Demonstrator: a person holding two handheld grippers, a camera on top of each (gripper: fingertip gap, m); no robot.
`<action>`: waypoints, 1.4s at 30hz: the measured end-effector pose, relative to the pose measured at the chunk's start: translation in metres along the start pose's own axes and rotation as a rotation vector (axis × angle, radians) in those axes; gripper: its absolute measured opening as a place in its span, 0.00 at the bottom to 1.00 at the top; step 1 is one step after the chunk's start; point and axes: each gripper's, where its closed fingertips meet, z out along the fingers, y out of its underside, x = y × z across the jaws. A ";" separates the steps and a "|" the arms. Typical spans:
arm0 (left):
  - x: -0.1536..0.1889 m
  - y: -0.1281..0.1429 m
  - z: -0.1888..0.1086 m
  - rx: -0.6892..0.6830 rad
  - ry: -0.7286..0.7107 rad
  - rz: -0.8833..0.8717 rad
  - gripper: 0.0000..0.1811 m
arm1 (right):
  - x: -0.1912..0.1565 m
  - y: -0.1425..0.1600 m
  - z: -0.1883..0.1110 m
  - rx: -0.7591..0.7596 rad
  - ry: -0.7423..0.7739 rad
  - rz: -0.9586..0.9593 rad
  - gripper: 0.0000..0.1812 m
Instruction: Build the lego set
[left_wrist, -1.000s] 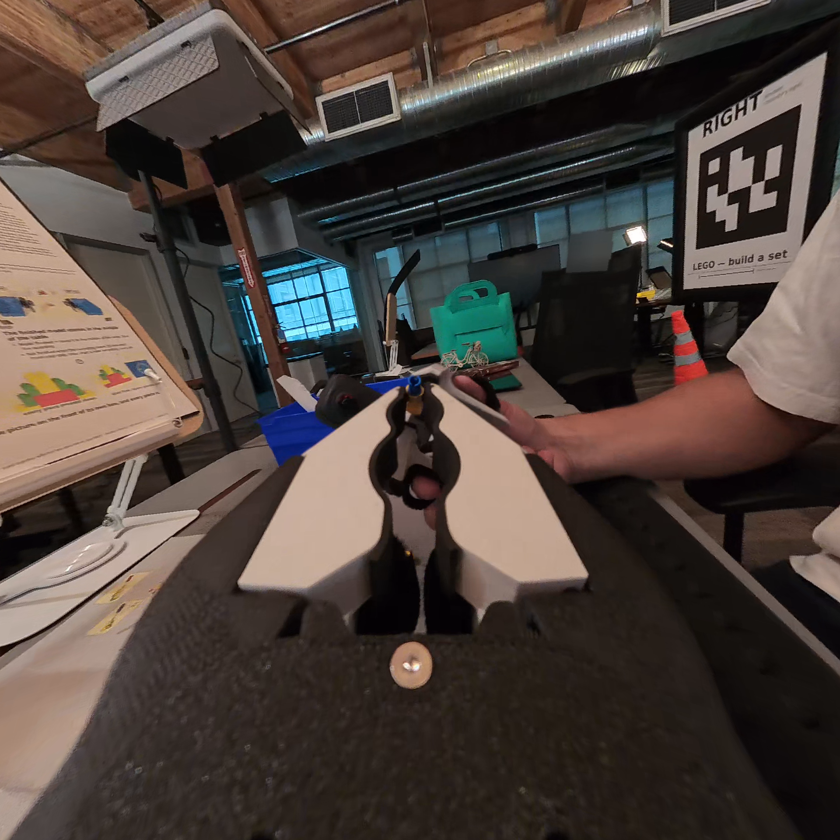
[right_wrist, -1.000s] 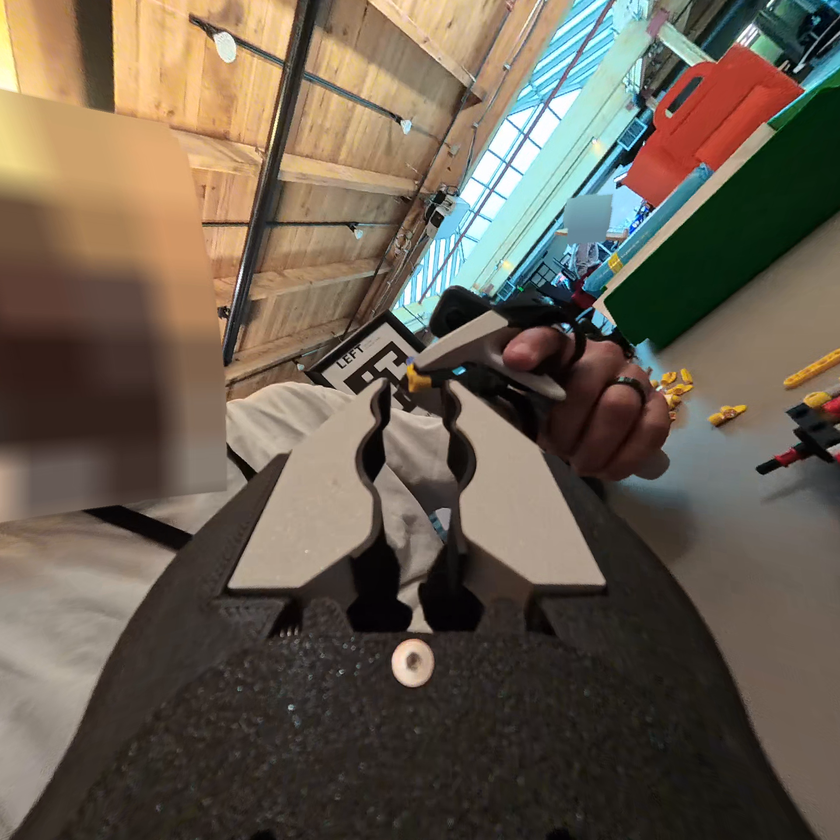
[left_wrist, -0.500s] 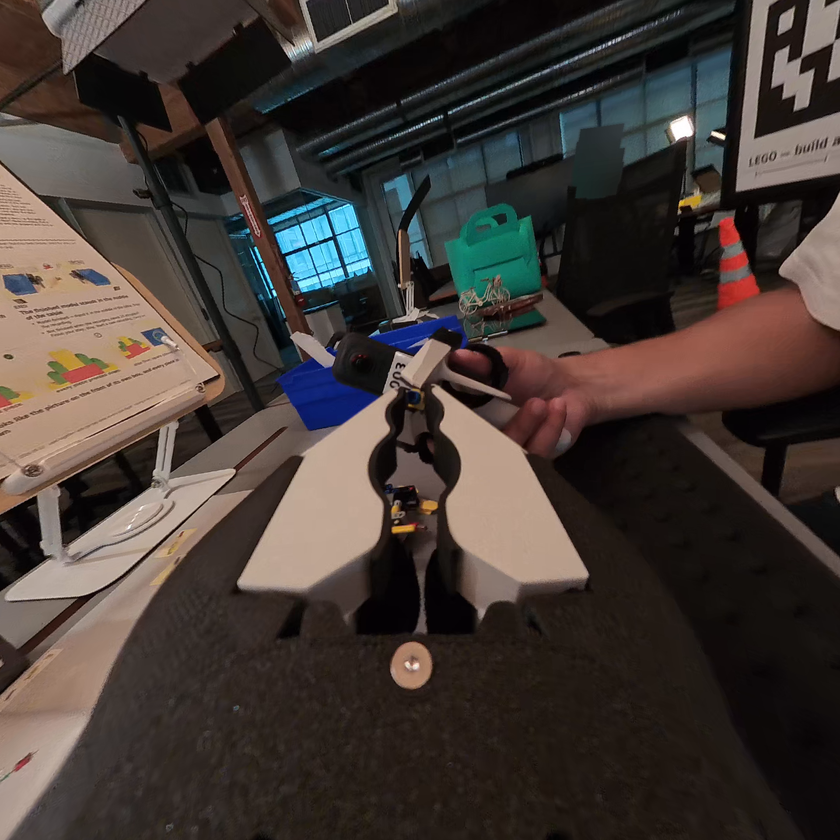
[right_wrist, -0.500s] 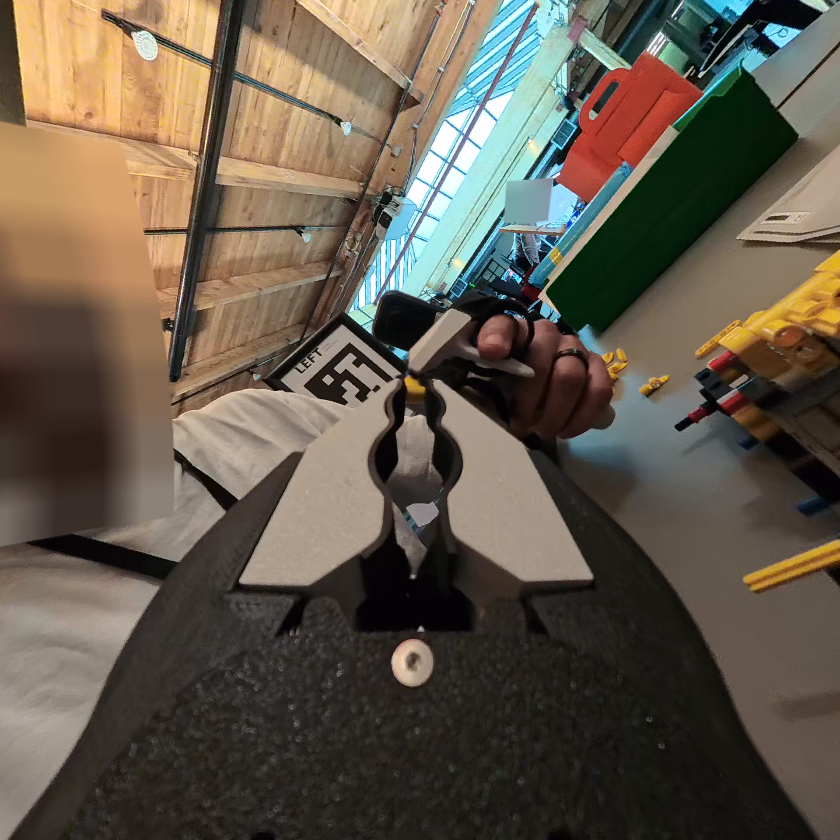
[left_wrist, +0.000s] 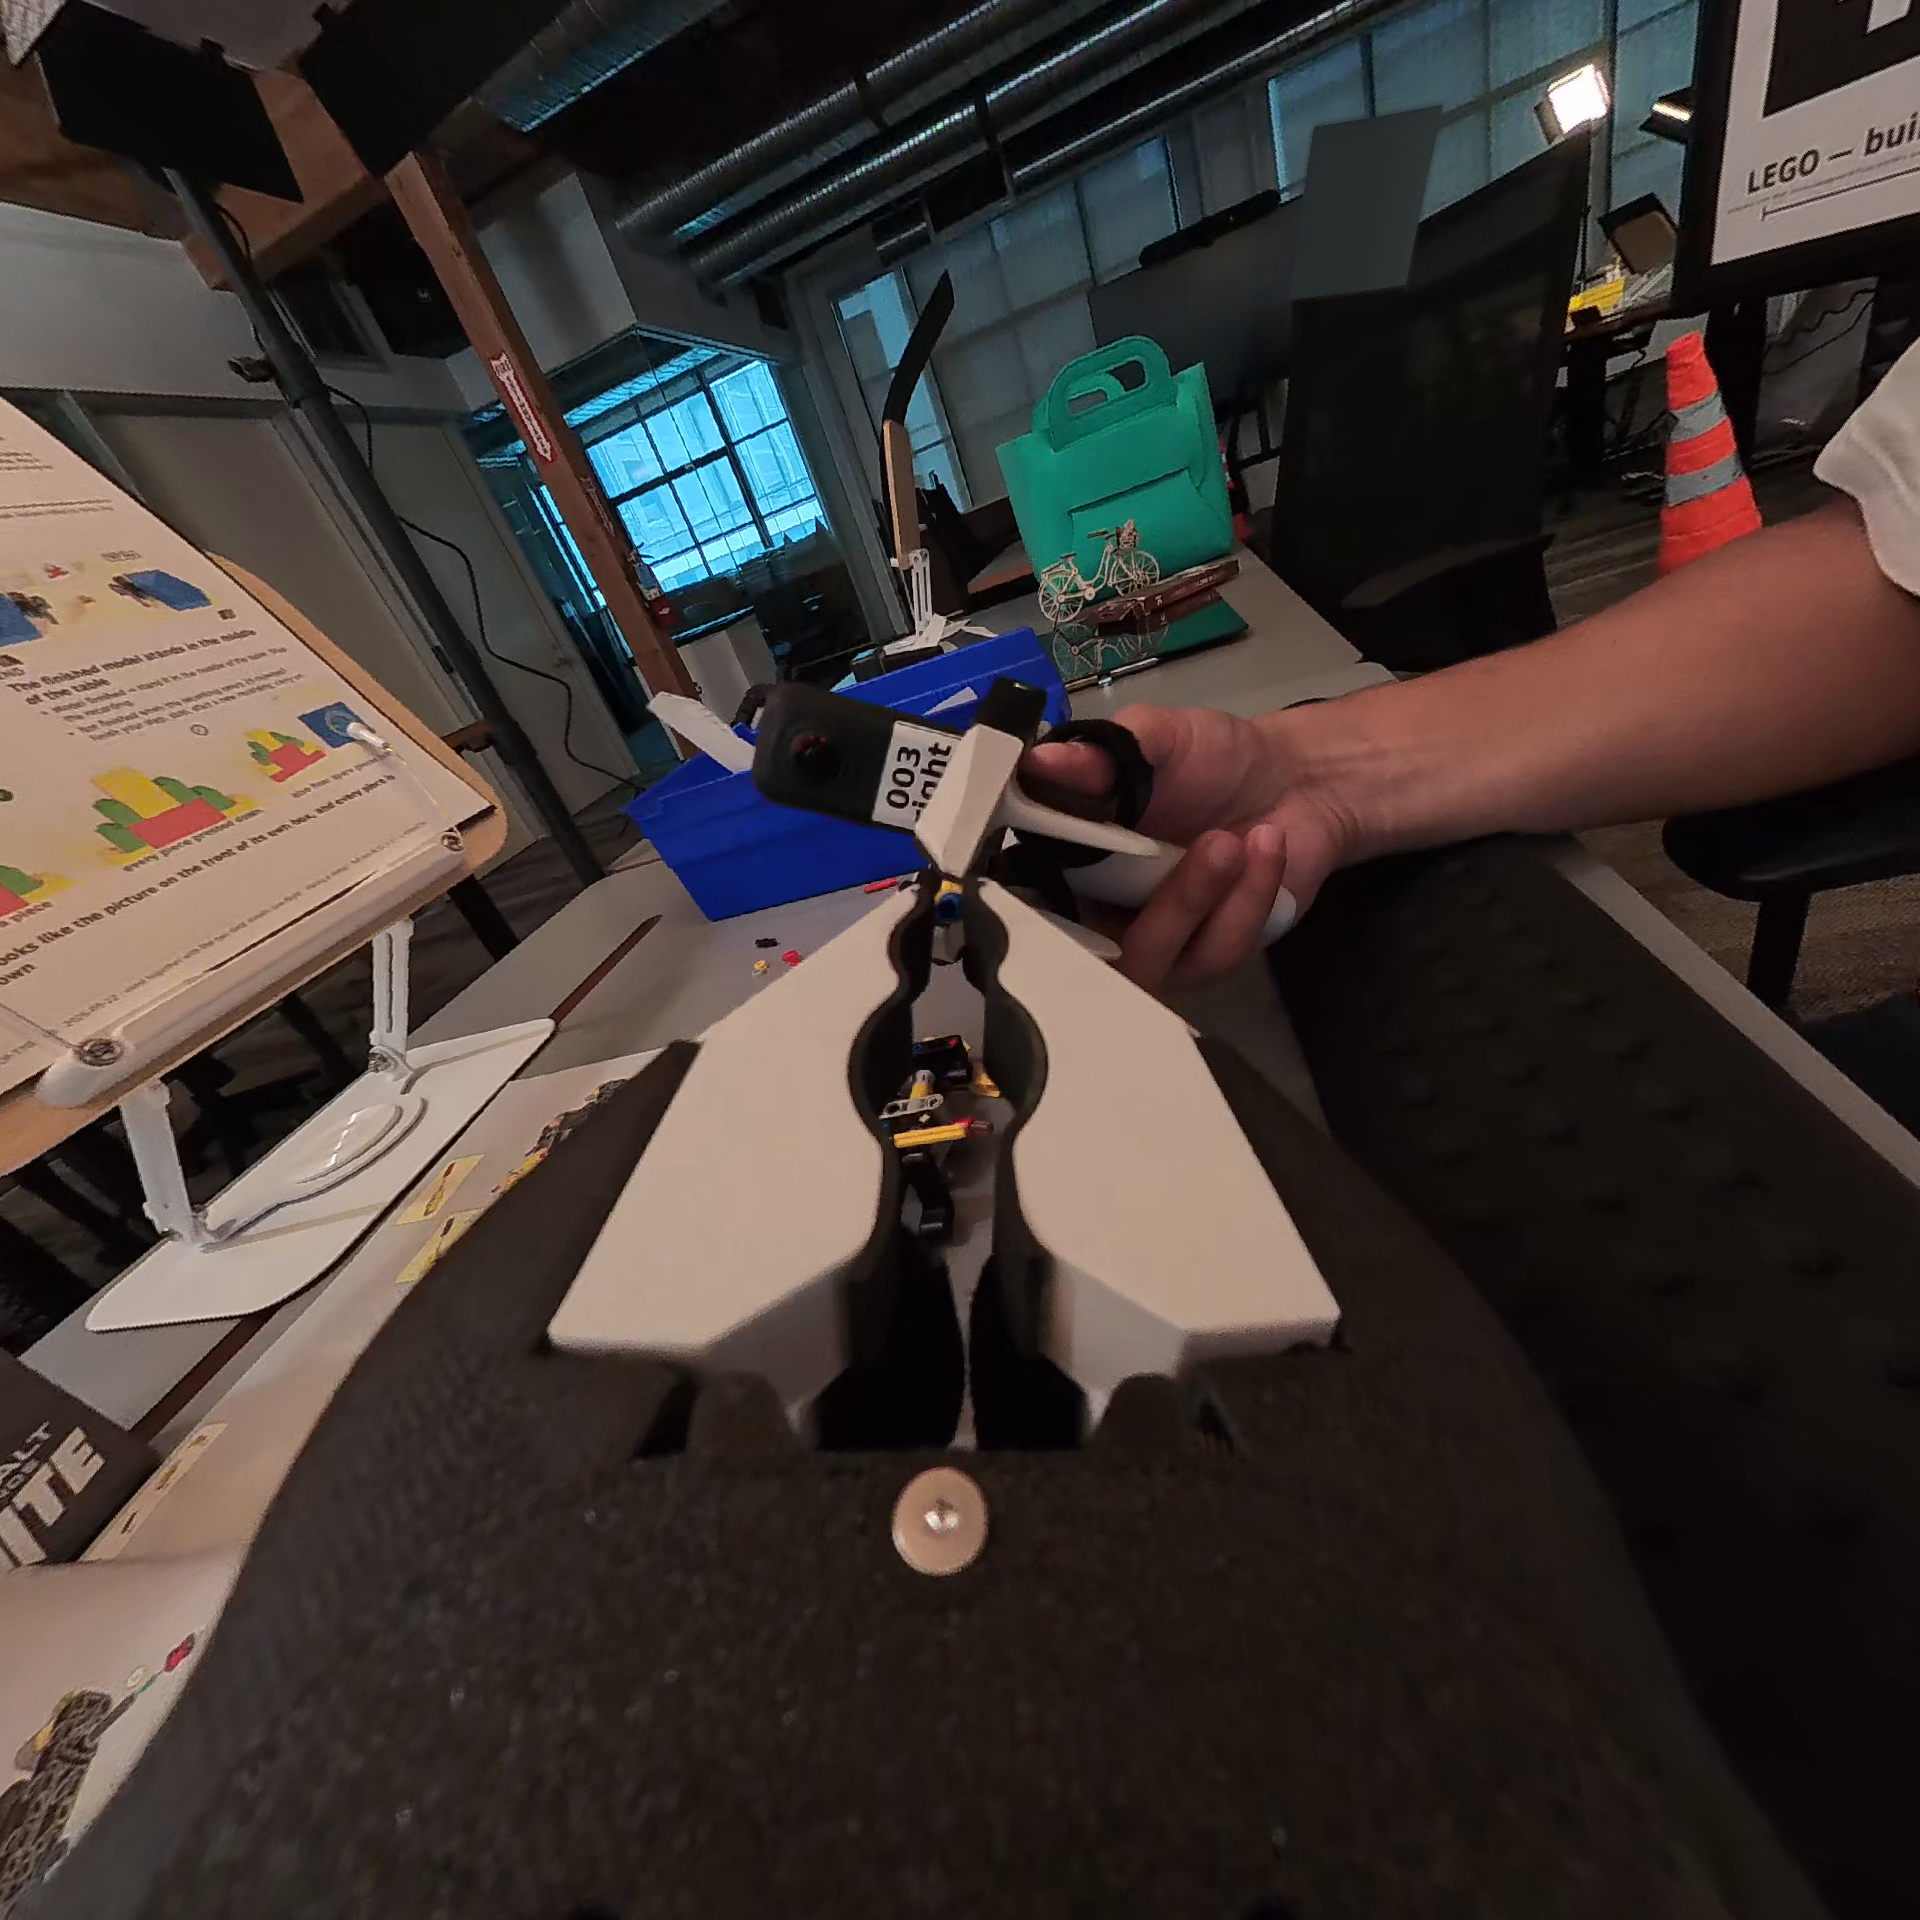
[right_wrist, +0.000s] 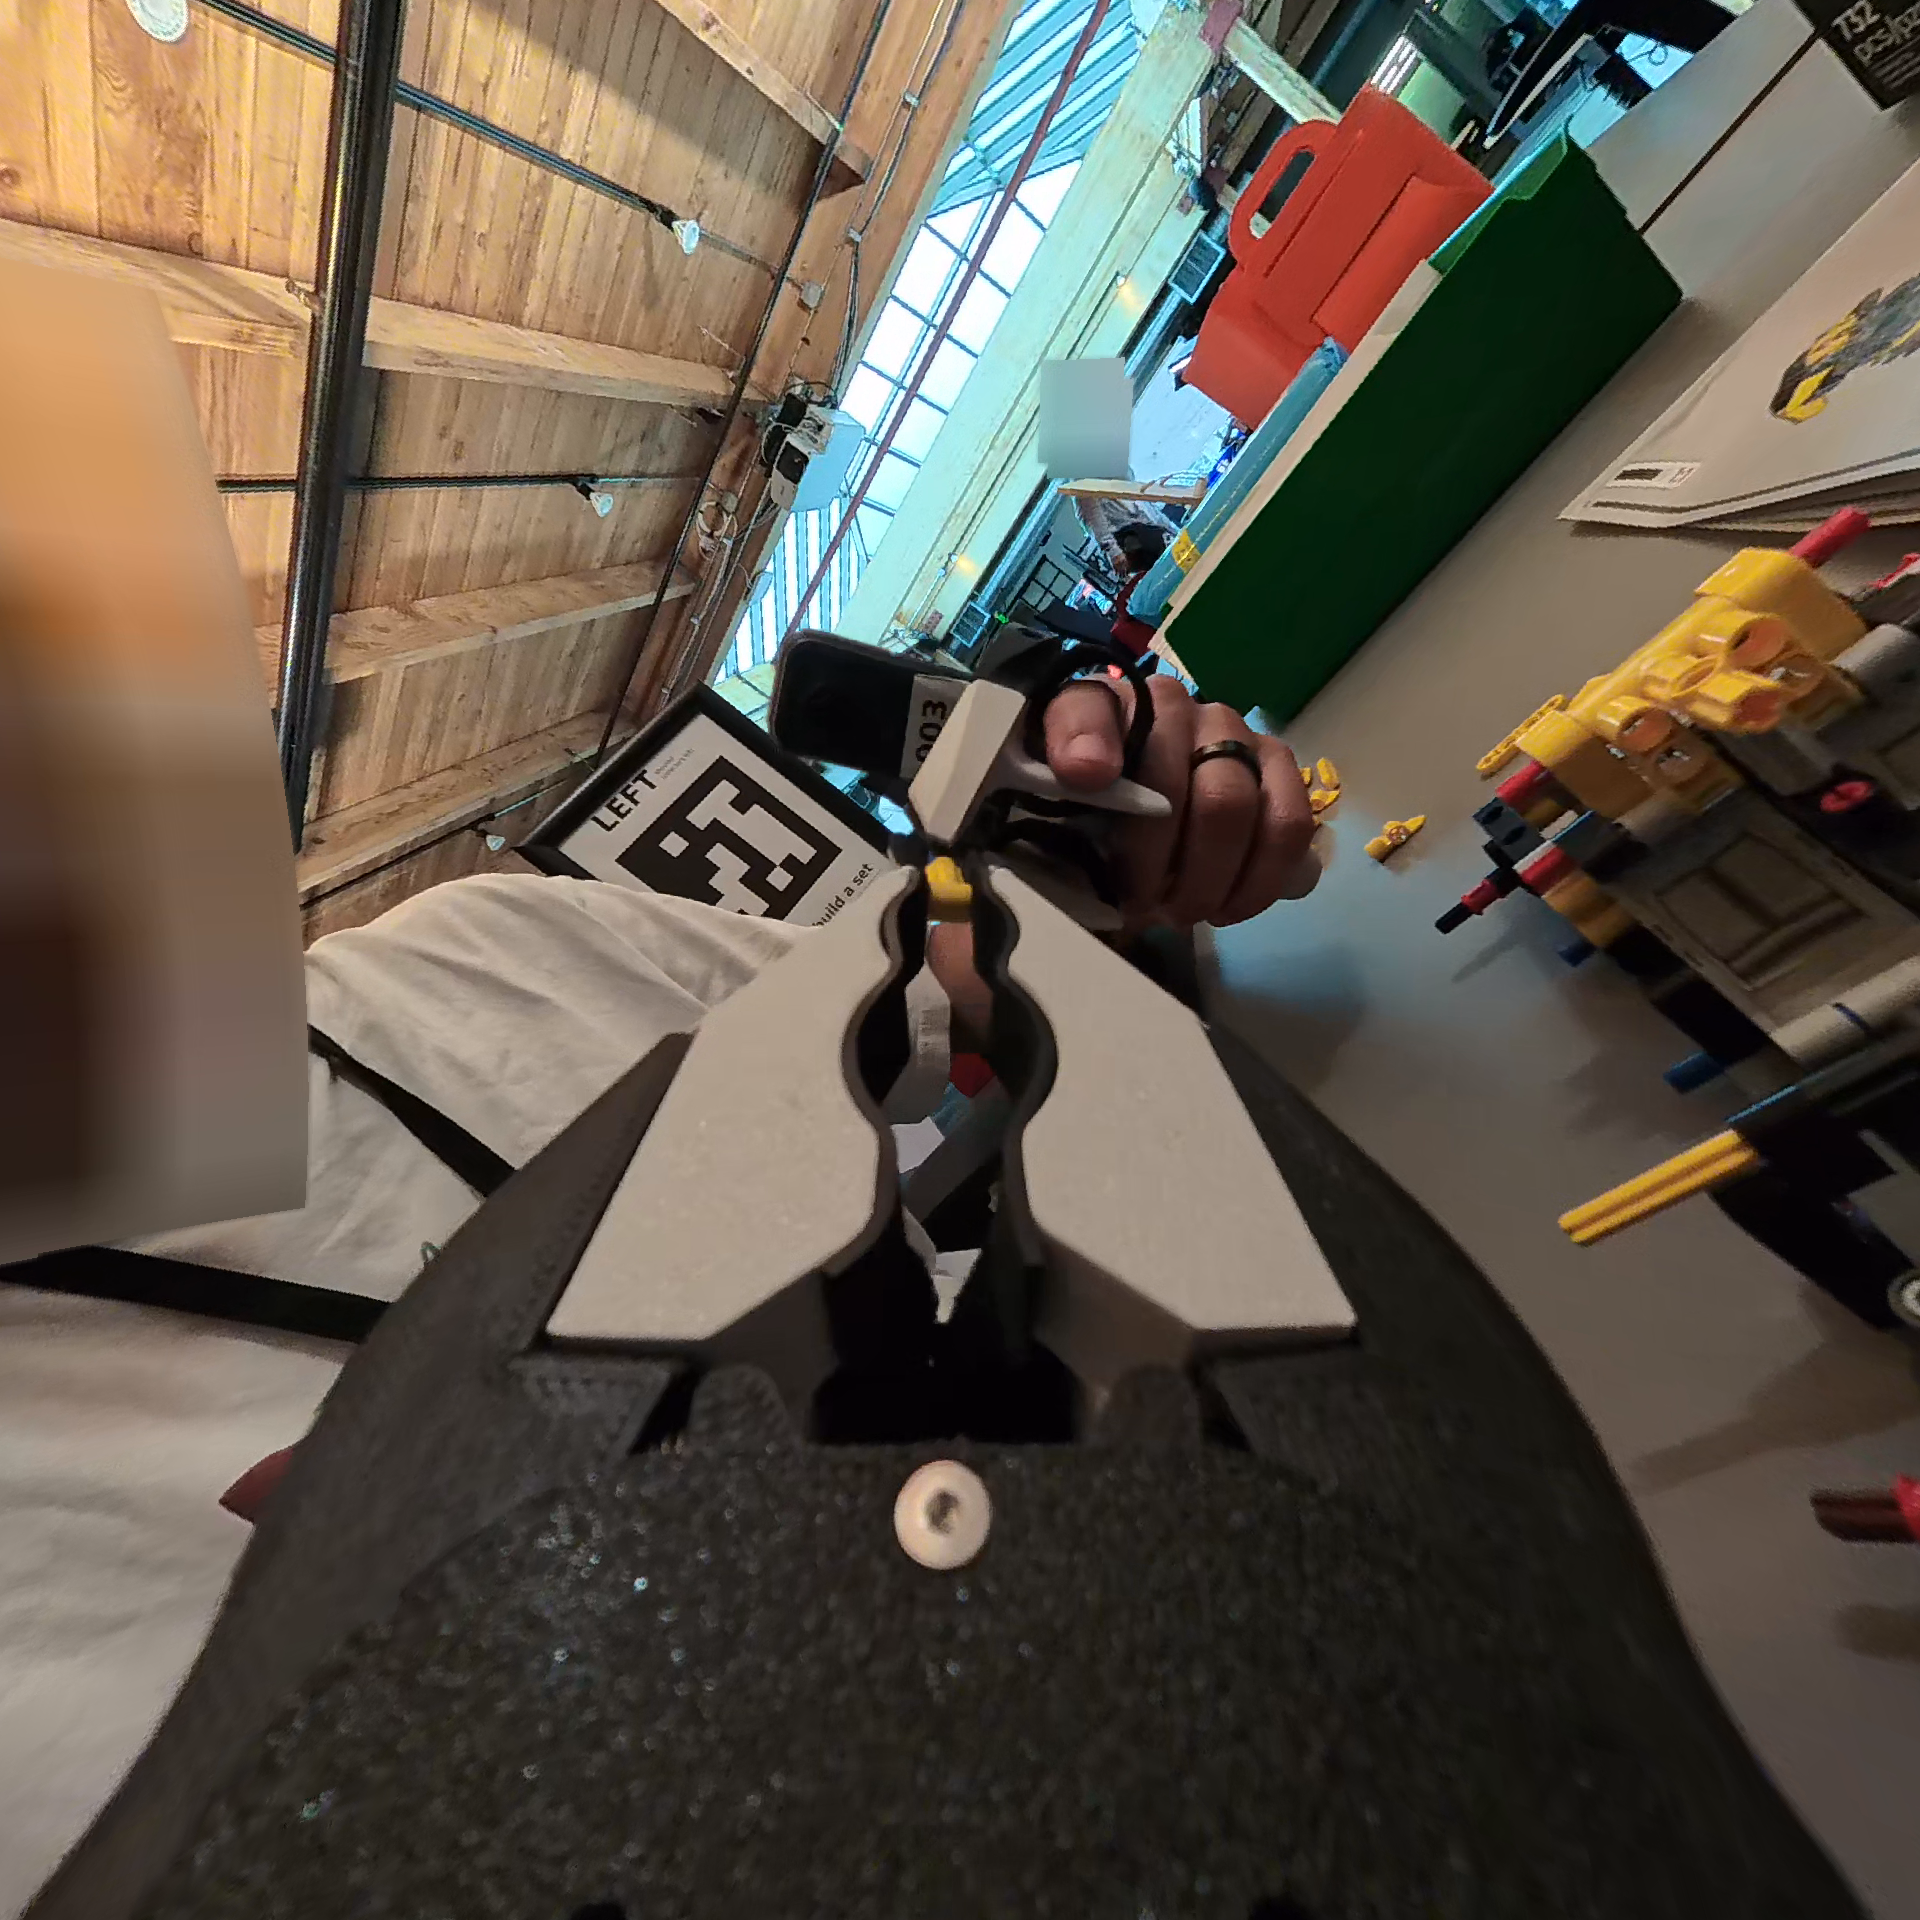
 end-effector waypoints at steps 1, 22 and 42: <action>0.000 0.001 0.000 -0.006 0.005 -0.005 0.02 | 0.001 0.000 0.000 -0.003 0.007 -0.001 0.04; -0.005 -0.007 -0.003 0.037 -0.020 0.017 0.02 | -0.002 -0.012 0.000 0.068 0.105 -0.234 0.08; 0.013 -0.010 0.000 0.041 -0.032 0.330 0.02 | -0.019 0.005 0.000 -0.044 -0.035 -0.144 0.04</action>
